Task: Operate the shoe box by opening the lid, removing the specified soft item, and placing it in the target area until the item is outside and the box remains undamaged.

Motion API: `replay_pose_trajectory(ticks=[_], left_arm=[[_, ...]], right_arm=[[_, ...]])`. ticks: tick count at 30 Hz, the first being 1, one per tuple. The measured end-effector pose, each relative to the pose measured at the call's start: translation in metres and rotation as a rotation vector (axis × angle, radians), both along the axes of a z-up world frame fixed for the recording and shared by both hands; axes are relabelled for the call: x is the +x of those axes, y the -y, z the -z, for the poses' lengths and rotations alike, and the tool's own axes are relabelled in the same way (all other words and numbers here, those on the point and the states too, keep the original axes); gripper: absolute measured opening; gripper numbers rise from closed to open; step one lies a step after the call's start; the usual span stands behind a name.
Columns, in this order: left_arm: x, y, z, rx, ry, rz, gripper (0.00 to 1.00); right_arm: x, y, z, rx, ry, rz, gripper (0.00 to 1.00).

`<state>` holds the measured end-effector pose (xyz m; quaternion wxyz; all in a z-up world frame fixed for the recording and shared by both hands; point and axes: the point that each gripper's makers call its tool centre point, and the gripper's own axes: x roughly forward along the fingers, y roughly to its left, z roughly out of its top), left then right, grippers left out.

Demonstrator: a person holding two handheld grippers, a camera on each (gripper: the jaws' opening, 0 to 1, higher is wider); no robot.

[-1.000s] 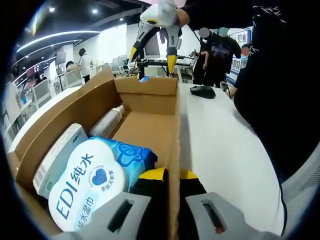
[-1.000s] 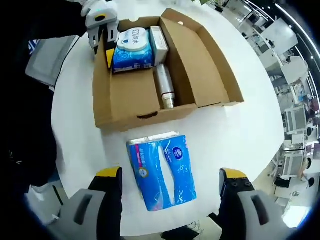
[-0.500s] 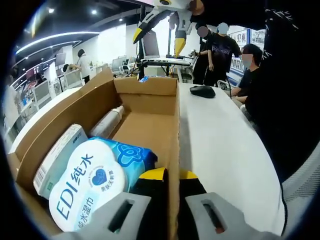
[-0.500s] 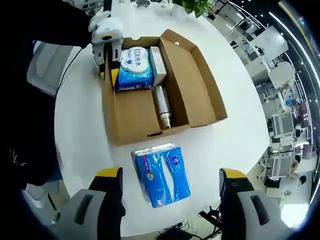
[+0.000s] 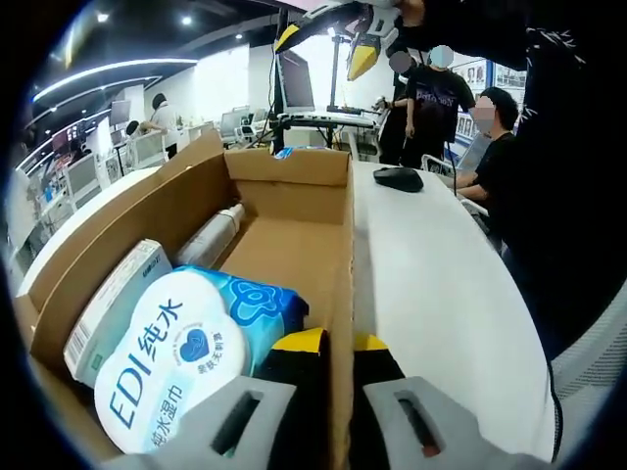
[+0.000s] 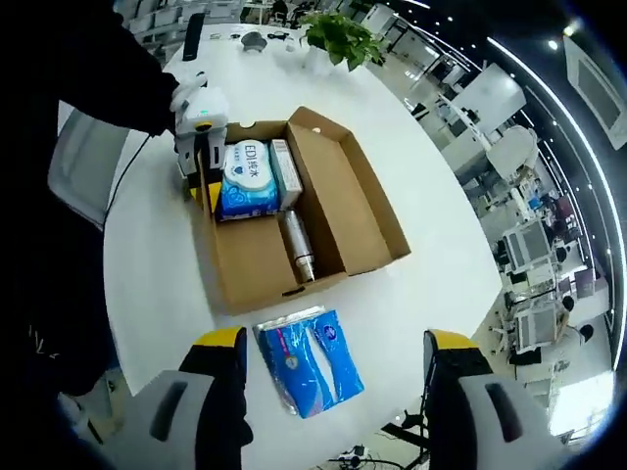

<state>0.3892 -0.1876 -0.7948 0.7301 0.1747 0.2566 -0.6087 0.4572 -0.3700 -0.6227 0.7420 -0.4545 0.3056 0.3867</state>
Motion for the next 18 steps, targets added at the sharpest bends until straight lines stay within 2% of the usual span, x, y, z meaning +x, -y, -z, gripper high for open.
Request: replay_pose_trajectory(ticks=[4,10,15,18], left_arm=[[0.001,0.000,0.000,0.005,-0.008,0.001,0.01],[0.000,0.000,0.002,0.025,-0.010,-0.012,0.02],[-0.002,0.001,0.001,0.031,-0.032,-0.021,0.02],[-0.003,0.003,0.001,0.040,-0.058,-0.033,0.02]], right_arm=[[-0.005,0.005,0.005,0.019,0.003,-0.010,0.67],[-0.011,0.018,0.014,0.042,0.008,-0.020,0.66],[-0.011,0.015,0.007,0.098,0.058,-0.032,0.63],[-0.011,0.015,0.003,0.090,0.089,-0.046,0.58]])
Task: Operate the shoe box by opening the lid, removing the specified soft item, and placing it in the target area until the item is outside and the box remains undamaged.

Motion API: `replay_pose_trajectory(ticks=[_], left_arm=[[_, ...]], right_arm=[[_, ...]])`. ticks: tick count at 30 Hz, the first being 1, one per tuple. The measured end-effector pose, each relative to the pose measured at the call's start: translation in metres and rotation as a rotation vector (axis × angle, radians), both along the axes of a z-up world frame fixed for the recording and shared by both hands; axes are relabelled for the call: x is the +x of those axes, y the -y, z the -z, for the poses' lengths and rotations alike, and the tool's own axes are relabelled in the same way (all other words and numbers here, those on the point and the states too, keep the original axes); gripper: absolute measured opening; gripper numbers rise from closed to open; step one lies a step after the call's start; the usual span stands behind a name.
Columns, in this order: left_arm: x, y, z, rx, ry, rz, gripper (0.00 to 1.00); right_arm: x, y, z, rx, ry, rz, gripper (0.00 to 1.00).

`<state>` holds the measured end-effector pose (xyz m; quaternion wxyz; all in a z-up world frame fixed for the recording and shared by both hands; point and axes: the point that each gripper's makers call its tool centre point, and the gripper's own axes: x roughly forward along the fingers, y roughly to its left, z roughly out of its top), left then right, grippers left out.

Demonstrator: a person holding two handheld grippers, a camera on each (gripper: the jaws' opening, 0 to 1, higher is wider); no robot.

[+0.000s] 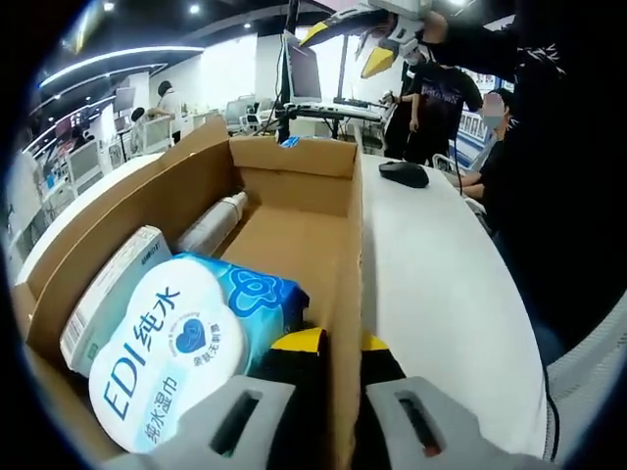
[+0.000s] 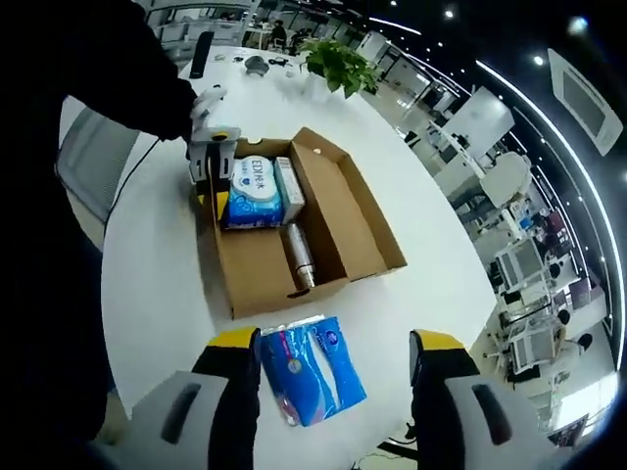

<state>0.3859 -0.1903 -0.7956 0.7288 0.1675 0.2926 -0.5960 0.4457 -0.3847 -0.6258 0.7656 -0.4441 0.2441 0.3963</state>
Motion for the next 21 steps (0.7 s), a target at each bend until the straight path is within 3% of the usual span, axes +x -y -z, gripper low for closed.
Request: replay_pose_trajectory(ticks=[12,21], left_arm=[[-0.002,0.002,-0.001,0.013,-0.005,-0.004,0.02],[-0.002,0.000,0.000,0.013,0.016,0.005,0.02]], right_arm=[[-0.002,-0.020,0.009,0.032,0.018,-0.017,0.56],[0.005,-0.055,0.028,0.016,0.047,-0.030,0.49]])
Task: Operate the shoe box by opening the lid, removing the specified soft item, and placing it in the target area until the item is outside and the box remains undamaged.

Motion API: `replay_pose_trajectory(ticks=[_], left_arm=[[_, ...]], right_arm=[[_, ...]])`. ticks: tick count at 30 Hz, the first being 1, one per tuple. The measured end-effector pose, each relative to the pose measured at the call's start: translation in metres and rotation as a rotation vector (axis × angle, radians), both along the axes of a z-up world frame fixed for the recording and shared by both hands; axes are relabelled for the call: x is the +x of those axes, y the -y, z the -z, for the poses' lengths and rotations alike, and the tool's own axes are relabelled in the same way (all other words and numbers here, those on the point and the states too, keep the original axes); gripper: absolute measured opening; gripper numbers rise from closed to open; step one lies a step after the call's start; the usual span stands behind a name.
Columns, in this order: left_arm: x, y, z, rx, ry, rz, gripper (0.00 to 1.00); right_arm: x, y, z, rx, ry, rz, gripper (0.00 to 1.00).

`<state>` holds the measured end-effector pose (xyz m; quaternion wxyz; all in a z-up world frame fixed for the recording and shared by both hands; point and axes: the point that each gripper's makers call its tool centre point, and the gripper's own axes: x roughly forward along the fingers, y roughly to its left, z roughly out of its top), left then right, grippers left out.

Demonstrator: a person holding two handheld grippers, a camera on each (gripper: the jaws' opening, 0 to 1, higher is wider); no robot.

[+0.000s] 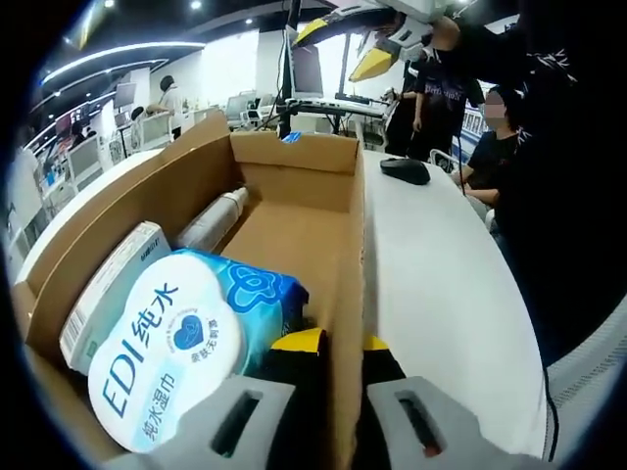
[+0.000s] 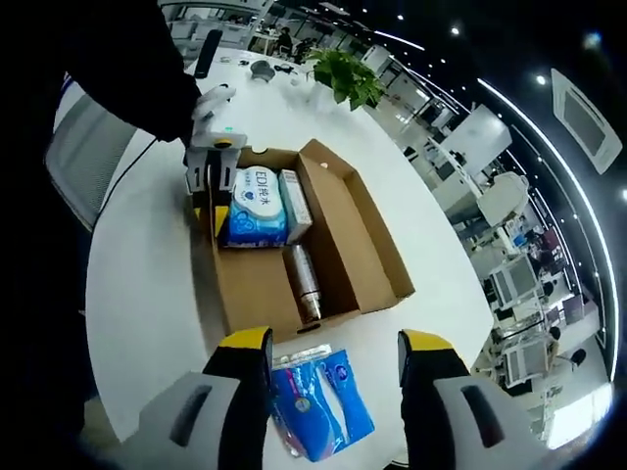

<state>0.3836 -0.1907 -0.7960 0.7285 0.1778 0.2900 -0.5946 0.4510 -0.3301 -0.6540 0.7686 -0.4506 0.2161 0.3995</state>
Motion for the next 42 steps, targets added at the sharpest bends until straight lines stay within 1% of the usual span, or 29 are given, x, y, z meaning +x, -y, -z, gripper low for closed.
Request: replay_pose_trajectory(ticks=[3,6,7,11,12,15,17,19,22,23,26,27,34,38,42], left_arm=[[0.001,-0.001,0.001,0.000,0.006,0.006,0.02],[0.003,-0.004,0.003,0.000,0.015,0.004,0.02],[0.003,-0.004,0.003,0.000,0.017,0.006,0.02],[0.005,-0.005,0.004,-0.001,0.015,0.011,0.02],[0.006,-0.005,0.004,-0.001,0.021,0.018,0.02],[0.007,-0.006,0.006,-0.001,0.023,0.018,0.01],[0.007,-0.007,0.006,-0.001,0.025,0.018,0.01],[0.008,-0.008,0.007,-0.001,0.024,0.017,0.02],[0.008,-0.009,0.007,-0.001,0.024,0.017,0.02],[0.008,-0.010,0.007,-0.001,0.024,0.018,0.02],[0.008,-0.010,0.007,-0.001,0.025,0.017,0.02],[0.008,-0.010,0.007,-0.001,0.025,0.018,0.02],[0.008,-0.010,0.008,-0.001,0.026,0.018,0.02],[0.007,-0.010,0.008,-0.001,0.026,0.018,0.02],[0.006,-0.009,0.008,-0.001,0.031,0.026,0.01]], right_arm=[[0.004,-0.014,0.012,-0.016,0.001,-0.001,0.48],[0.011,-0.024,0.025,-0.060,0.012,-0.008,0.46],[0.014,-0.027,0.031,-0.076,0.006,-0.005,0.46],[0.025,-0.035,0.044,-0.096,0.002,-0.005,0.43],[0.028,-0.036,0.049,-0.113,-0.003,-0.003,0.43],[0.034,-0.041,0.060,-0.123,-0.021,0.008,0.43],[0.037,-0.046,0.069,-0.150,-0.029,-0.007,0.42],[0.042,-0.052,0.076,-0.158,-0.035,-0.012,0.42],[0.050,-0.057,0.085,-0.184,-0.039,-0.022,0.37],[0.052,-0.061,0.089,-0.181,-0.052,-0.024,0.36],[0.056,-0.066,0.097,-0.186,-0.067,-0.025,0.35],[0.057,-0.068,0.102,-0.191,-0.080,-0.028,0.35],[0.061,-0.074,0.124,-0.203,-0.130,-0.023,0.35],[0.065,-0.074,0.131,-0.202,-0.158,-0.010,0.33],[0.069,-0.075,0.134,-0.204,-0.178,-0.011,0.26]])
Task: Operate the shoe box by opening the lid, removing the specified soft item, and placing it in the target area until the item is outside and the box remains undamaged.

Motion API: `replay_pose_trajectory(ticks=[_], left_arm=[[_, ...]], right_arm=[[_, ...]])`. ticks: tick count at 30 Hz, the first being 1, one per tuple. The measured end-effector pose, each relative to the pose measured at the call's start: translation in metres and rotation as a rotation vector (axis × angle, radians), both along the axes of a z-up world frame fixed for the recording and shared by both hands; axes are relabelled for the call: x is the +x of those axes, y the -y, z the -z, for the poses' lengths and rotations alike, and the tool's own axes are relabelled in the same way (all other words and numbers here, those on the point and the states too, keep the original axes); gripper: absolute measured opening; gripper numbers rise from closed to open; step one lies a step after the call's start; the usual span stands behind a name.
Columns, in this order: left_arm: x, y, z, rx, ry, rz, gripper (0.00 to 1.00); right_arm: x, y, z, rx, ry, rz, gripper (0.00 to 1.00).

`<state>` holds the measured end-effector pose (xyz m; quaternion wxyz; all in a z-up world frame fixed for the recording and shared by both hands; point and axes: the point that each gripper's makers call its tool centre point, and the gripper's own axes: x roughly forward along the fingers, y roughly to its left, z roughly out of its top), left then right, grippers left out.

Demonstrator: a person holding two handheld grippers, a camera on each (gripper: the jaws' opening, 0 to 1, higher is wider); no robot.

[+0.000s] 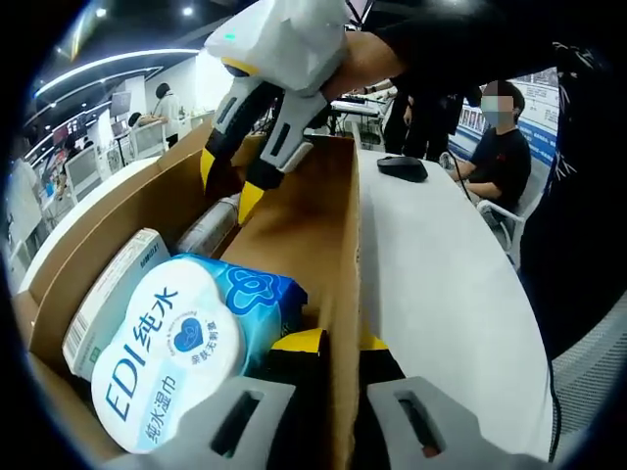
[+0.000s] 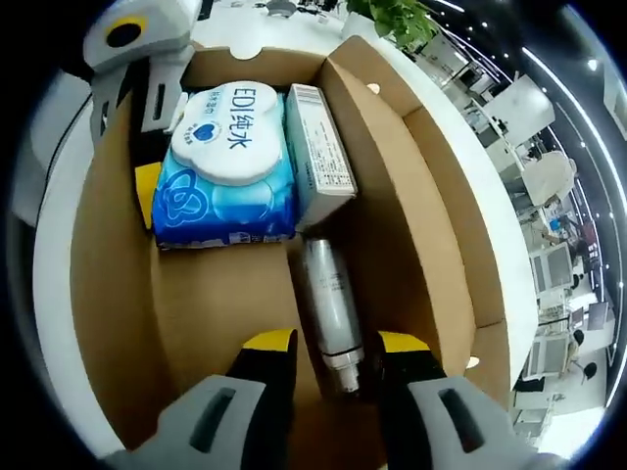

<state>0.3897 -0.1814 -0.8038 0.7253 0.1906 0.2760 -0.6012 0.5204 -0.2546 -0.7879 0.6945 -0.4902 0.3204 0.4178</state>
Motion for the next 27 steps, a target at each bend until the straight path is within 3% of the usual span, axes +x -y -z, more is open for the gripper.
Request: replay_pose_trajectory(ticks=[15,22,25,27], left_arm=[[-0.001,0.003,0.000,0.000,0.005,0.005,0.01],[0.000,0.004,0.000,0.000,0.004,0.005,0.01],[0.000,0.004,0.000,0.000,0.004,0.005,0.01],[0.000,0.004,0.001,0.000,0.004,0.005,0.01]], right_arm=[[0.000,-0.002,0.019,0.011,-0.066,0.049,0.22],[-0.013,0.000,0.017,0.073,-0.154,0.154,0.20],[-0.021,0.001,0.017,0.127,-0.216,0.253,0.19],[-0.024,0.001,0.017,0.134,-0.216,0.259,0.19]])
